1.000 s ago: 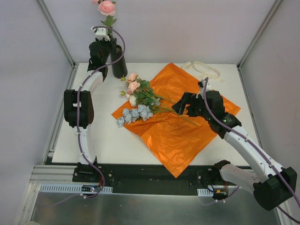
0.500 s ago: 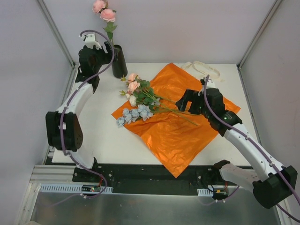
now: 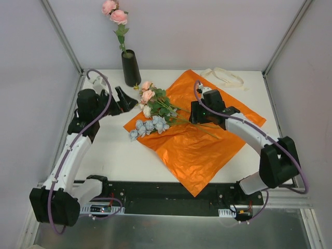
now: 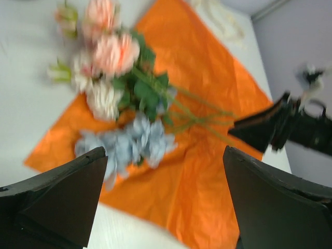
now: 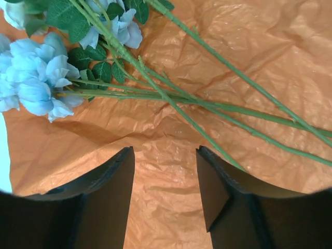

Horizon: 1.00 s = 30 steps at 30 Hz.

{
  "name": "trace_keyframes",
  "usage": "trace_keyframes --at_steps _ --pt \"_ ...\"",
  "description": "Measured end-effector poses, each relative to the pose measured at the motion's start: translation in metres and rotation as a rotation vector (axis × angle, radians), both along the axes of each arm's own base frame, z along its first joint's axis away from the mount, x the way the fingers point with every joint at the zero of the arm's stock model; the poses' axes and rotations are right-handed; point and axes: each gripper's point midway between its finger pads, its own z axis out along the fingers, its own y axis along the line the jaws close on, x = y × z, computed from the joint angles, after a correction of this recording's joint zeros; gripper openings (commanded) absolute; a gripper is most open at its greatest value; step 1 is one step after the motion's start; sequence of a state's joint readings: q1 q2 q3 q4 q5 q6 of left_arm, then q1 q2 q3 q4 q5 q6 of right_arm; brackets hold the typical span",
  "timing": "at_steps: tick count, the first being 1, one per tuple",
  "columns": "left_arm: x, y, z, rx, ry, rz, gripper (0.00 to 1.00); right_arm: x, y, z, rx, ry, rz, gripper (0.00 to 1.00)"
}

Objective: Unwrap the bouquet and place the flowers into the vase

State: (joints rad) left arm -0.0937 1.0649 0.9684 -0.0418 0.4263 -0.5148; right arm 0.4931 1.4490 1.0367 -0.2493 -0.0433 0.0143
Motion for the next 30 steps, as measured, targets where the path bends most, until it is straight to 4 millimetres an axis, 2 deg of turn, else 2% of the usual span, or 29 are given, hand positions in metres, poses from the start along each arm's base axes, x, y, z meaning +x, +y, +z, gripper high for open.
trace_keyframes --at_steps 3,6,17,24,30 --pt "-0.037 -0.004 -0.047 -0.002 0.114 -0.040 0.99 0.008 0.009 -0.020 -0.033 0.043 0.053 0.48" --pt "-0.062 -0.003 -0.078 0.002 0.201 -0.054 0.99 0.016 0.013 -0.036 -0.067 0.069 0.092 0.43" --pt "-0.068 -0.005 -0.078 0.000 0.208 -0.074 0.97 0.025 0.011 -0.069 -0.184 0.096 0.209 0.36" --pt "-0.068 -0.005 -0.078 0.001 0.208 -0.074 0.97 0.021 0.009 -0.077 -0.215 0.114 0.250 0.31" --pt "-0.068 -0.005 -0.078 0.001 0.208 -0.075 0.97 0.021 0.008 -0.080 -0.227 0.116 0.264 0.31"
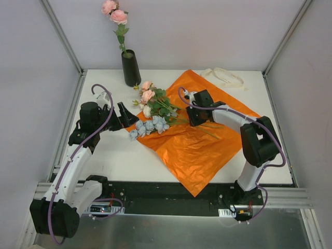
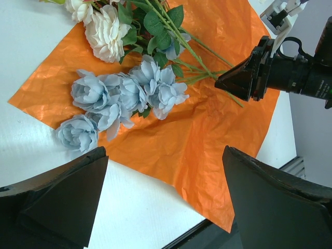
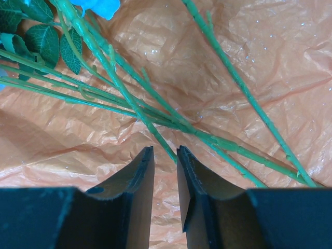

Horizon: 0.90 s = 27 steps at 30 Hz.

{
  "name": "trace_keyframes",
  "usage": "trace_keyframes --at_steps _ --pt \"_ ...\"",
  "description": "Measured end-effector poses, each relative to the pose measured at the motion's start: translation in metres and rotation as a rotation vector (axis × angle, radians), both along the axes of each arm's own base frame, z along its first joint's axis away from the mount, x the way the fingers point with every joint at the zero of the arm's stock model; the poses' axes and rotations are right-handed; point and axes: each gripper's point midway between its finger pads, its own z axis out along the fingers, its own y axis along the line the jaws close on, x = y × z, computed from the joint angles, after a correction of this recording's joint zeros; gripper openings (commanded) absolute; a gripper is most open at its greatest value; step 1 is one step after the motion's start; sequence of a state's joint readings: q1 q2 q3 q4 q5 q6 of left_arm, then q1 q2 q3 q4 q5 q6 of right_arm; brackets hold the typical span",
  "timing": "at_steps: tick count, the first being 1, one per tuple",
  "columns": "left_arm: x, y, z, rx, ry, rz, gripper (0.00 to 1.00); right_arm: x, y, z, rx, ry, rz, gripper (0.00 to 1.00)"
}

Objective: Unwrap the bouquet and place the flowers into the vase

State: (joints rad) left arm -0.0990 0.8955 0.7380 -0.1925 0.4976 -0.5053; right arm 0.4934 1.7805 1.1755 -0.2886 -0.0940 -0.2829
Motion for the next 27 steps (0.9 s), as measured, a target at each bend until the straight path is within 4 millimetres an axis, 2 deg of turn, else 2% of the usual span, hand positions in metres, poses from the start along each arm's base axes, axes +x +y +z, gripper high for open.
trace_keyframes --at_steps 7,11,14,18,22,27 --pt "0.000 0.000 0.000 0.000 0.000 0.000 0.97 -0.001 -0.002 -0.012 -0.026 0.020 0.015 0.26" --pt "0.000 0.000 0.000 0.000 0.000 0.000 0.97 -0.001 -0.003 -0.014 -0.031 0.020 0.023 0.19" --pt "0.000 0.000 0.000 0.000 0.000 -0.001 0.97 -0.001 -0.003 -0.014 -0.034 0.016 0.033 0.09" --pt "0.000 0.000 0.000 0.002 -0.001 -0.002 0.96 -0.002 -0.003 -0.016 -0.036 0.010 0.047 0.00" --pt "0.000 0.001 0.000 0.007 -0.005 -0.001 0.95 -0.008 -0.005 -0.015 -0.033 0.006 0.064 0.00" --pt "0.002 0.005 -0.003 0.016 0.007 0.034 0.93 -0.015 -0.003 0.001 0.005 -0.039 0.106 0.00"
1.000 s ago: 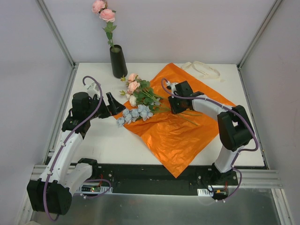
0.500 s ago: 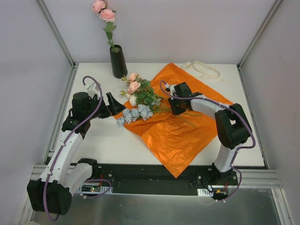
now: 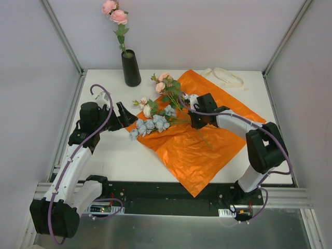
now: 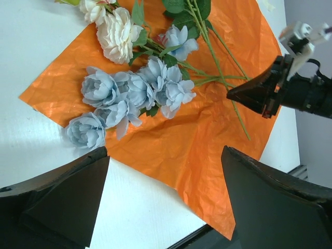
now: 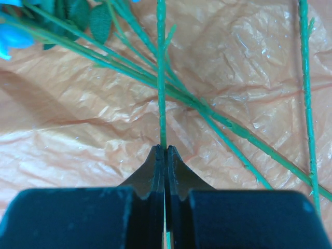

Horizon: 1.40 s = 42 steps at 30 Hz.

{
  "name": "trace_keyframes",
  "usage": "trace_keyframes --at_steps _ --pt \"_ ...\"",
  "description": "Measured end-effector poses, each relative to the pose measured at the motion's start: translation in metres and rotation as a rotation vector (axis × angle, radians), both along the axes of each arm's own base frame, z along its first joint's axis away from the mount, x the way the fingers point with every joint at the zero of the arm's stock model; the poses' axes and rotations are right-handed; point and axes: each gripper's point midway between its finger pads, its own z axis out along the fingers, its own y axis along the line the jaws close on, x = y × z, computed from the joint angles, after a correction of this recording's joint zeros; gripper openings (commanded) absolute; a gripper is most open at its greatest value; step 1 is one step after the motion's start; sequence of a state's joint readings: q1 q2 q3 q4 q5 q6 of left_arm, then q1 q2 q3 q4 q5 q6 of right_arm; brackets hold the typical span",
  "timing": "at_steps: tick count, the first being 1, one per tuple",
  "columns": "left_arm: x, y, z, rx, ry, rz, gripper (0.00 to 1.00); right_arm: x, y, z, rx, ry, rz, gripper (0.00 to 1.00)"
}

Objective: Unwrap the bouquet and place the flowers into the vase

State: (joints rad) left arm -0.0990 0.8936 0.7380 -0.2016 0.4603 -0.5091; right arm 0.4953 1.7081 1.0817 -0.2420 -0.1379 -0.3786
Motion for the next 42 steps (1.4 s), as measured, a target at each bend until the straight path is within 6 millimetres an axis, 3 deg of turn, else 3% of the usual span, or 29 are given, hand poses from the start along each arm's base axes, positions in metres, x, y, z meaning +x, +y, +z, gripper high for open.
trace_keyframes --at_steps 7,13,16,20,24,26,32,35,40,42 --pt "0.004 0.000 -0.001 -0.050 0.054 0.052 0.88 -0.010 0.018 0.035 0.108 -0.093 0.075 0.00" --pt "0.032 -0.012 0.005 -0.183 0.145 0.097 0.82 -0.011 0.043 0.067 0.220 -0.196 0.093 0.00" --pt "0.054 -0.023 -0.002 -0.270 0.188 0.129 0.83 -0.015 0.053 0.077 0.279 -0.231 0.084 0.00" --pt "0.074 -0.052 -0.027 -0.339 0.268 0.128 0.86 -0.023 0.067 0.082 0.346 -0.240 0.066 0.00" --pt "0.075 -0.088 -0.062 -0.343 0.369 0.096 0.84 -0.037 0.075 0.070 0.380 -0.193 0.034 0.00" --pt "0.072 -0.098 -0.073 -0.338 0.402 0.087 0.84 -0.043 0.074 0.061 0.384 -0.159 0.005 0.11" --pt "0.078 -0.096 -0.076 -0.326 0.383 0.122 0.84 -0.054 0.062 0.034 0.353 -0.065 -0.122 0.37" --pt "0.077 -0.090 -0.079 -0.295 0.383 0.139 0.84 -0.056 0.058 0.019 0.312 -0.011 -0.157 0.44" --pt "0.071 -0.084 -0.075 -0.257 0.368 0.146 0.83 -0.057 0.059 -0.004 0.247 0.076 -0.180 0.45" --pt "0.069 -0.082 -0.071 -0.244 0.353 0.145 0.83 -0.056 0.060 -0.008 0.234 0.097 -0.181 0.34"
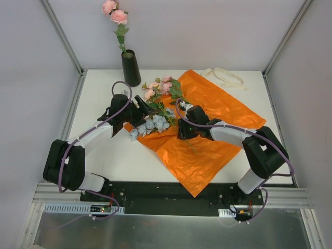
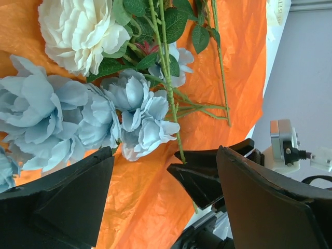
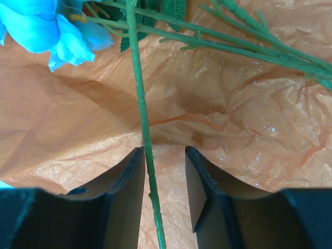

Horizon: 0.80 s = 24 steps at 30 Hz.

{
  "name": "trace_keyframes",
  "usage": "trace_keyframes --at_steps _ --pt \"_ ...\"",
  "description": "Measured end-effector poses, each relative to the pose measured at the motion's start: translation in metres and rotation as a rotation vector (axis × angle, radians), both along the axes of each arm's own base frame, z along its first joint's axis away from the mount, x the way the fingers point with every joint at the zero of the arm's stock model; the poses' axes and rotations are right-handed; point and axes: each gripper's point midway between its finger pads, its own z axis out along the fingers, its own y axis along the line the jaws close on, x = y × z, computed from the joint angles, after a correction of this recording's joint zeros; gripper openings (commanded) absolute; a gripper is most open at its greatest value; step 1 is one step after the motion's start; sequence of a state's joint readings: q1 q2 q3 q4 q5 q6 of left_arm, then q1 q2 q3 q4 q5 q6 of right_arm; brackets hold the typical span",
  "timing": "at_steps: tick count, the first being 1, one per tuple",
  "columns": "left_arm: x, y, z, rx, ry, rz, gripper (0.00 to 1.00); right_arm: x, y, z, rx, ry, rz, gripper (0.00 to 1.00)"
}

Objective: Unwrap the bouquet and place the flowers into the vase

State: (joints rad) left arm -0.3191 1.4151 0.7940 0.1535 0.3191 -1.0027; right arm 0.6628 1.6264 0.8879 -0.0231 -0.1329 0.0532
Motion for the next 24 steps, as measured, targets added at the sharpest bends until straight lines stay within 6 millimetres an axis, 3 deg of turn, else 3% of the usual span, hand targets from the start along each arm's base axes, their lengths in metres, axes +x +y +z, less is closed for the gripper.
trace_keyframes --at_steps 3,5,10,13,24 --pt "-0.003 0.004 0.002 0.024 -0.008 0.000 0.82 0.001 0.002 -0.002 -0.006 0.015 0.000 0.08" --pt "-0.006 0.005 0.004 0.033 -0.012 -0.004 0.82 0.001 0.002 -0.002 -0.005 0.020 -0.002 0.00" --pt "-0.012 0.008 0.010 0.052 -0.024 -0.019 0.82 0.000 0.004 0.002 0.002 0.014 0.001 0.00" --pt "-0.011 0.007 0.018 0.054 -0.044 -0.034 0.82 0.000 0.007 0.016 0.027 -0.017 0.006 0.00" --pt "0.001 -0.010 0.075 -0.007 -0.151 -0.112 0.80 -0.013 0.019 0.104 0.206 -0.208 0.061 0.00"
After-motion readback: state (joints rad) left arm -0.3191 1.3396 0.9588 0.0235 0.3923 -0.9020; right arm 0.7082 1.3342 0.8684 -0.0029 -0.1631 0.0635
